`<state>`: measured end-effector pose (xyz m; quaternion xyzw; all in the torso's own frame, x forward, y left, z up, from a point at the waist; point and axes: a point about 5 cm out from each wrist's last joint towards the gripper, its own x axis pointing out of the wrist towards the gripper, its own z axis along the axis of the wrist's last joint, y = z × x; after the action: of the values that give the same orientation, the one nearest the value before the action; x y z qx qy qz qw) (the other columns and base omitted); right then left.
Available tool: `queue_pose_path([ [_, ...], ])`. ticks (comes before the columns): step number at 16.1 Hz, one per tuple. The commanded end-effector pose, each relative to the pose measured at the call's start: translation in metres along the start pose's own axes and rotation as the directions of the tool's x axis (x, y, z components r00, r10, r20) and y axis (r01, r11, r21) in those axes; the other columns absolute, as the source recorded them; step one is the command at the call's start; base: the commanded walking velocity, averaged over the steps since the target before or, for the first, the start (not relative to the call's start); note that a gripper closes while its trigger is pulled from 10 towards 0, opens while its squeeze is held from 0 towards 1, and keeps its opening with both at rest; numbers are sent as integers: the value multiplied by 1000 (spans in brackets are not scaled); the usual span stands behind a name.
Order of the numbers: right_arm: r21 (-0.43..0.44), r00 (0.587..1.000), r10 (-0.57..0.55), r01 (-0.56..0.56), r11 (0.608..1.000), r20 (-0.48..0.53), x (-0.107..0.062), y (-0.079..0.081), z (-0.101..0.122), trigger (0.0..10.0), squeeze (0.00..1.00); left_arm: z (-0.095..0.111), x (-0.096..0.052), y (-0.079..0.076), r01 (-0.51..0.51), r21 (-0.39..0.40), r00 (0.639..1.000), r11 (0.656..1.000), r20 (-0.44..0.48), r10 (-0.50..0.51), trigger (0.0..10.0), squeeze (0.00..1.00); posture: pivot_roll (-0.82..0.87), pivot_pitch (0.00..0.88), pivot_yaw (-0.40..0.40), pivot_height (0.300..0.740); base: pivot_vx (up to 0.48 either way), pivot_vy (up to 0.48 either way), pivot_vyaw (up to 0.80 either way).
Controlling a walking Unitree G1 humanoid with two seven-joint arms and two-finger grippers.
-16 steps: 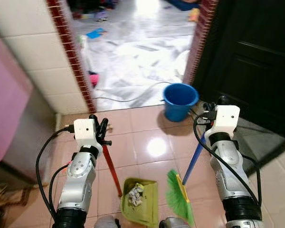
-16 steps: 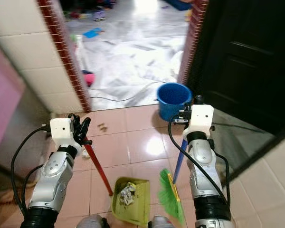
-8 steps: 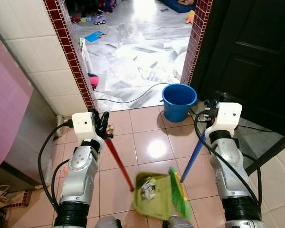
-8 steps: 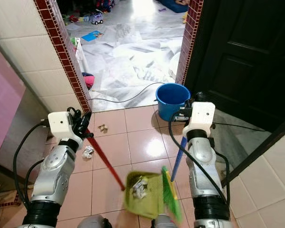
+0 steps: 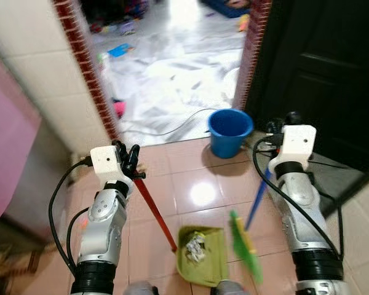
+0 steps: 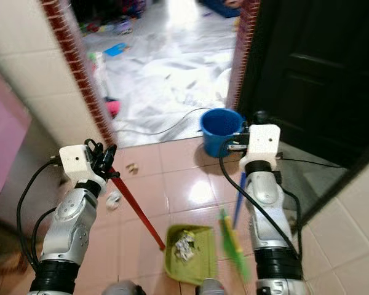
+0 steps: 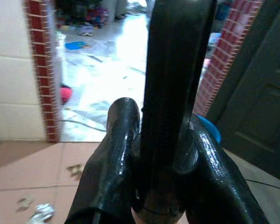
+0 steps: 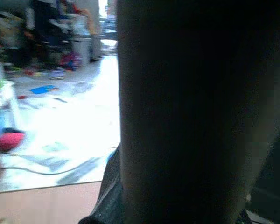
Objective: Sweep floor
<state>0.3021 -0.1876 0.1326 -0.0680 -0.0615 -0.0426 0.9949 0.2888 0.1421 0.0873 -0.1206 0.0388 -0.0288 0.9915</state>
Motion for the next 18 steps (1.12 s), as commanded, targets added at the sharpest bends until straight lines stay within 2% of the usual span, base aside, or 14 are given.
queue_pose_path([
  [1, 10, 998, 4, -5, 1000, 57, 1, 4, 12, 10000, 0, 24, 5, -3, 18, -20, 995, 1000, 98, -15, 10000, 0, -66, 0, 57, 740, 281, 390, 0],
  [3, -22, 1000, -4, 4, 1000, 27, -3, 1, 2, 10000, 0, 30, 6, -6, 20, -39, 992, 999, 123, -15, 10000, 0, -69, 0, 54, 740, 281, 390, 0],
  [5, -141, 996, -88, 84, 986, -20, -6, -12, -10, 10000, 0, 33, 8, -3, 9, -36, 990, 999, 138, -4, 10000, 0, -72, 0, 51, 740, 281, 390, 0],
  [6, -160, 993, -117, 110, 981, -35, -7, -17, -13, 10000, 0, 36, 9, -1, -2, -34, 989, 999, 149, 8, 10000, 0, -72, 0, 51, 740, 281, 390, 0],
  [9, -138, 993, -108, 101, 985, -47, -6, -17, -16, 10000, 0, 59, 13, 1, -10, -55, 973, 998, 229, 22, 10000, 0, -76, 0, 51, 740, 351, 244, 0],
  [14, -109, 995, -60, 52, 993, -74, -7, -1, -23, 10000, 0, 109, 22, -9, -1, -118, 929, 993, 367, 44, 10000, 0, -69, 0, 54, 740, 470, 0, 0],
  [18, -91, 997, -25, 18, 996, -77, -6, 8, -24, 10000, 0, 133, 23, -17, 12, -140, 904, 990, 425, 49, 10000, 0, -62, 0, 55, 740, 480, 0, 0],
])
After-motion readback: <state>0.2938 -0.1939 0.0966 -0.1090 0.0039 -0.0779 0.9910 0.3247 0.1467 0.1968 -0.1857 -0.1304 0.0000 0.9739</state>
